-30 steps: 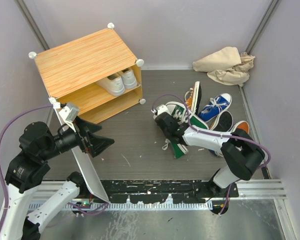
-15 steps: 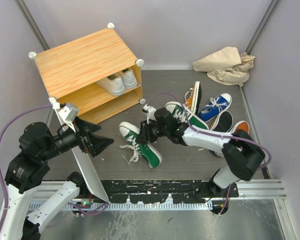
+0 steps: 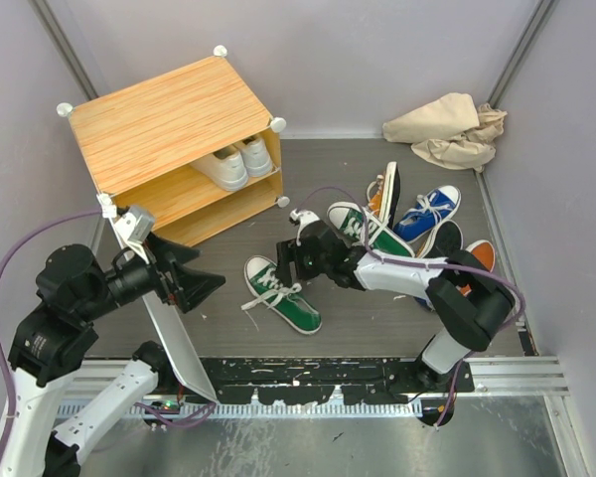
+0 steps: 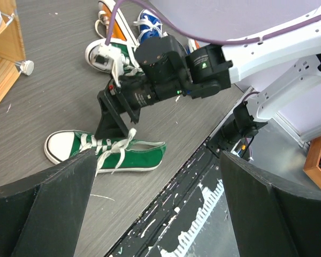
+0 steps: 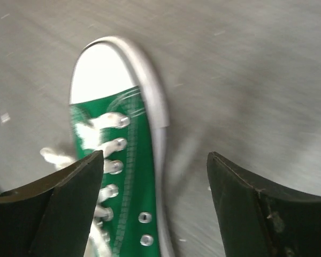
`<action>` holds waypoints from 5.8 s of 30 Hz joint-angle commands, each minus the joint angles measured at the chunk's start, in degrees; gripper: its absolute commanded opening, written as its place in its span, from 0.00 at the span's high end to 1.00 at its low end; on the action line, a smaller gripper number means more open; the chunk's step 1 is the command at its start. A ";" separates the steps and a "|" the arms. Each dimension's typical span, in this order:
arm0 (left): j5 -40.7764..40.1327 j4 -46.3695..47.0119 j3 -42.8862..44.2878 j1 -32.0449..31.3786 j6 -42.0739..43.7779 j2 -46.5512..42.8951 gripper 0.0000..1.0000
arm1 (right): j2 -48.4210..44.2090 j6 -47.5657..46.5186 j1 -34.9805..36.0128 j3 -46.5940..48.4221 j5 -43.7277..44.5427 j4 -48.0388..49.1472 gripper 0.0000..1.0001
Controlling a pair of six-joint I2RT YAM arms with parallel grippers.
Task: Place and organize the shoes in the shoe cabinet
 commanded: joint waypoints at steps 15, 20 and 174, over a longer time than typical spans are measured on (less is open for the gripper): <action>0.01 1.04 -1.36 -0.10 1.34 -3.17 0.00 | -1.01 -20.32 -2.04 8.81 58.53 -26.24 0.11; -0.26 0.73 -1.31 -0.07 1.34 -3.72 0.00 | 3.02 -22.01 -3.73 8.48 62.03 -24.41 0.12; -5.41 -3.08 -4.75 -0.05 1.51 -6.45 0.01 | -3.94 -16.44 11.81 1.25 20.85 -25.56 0.08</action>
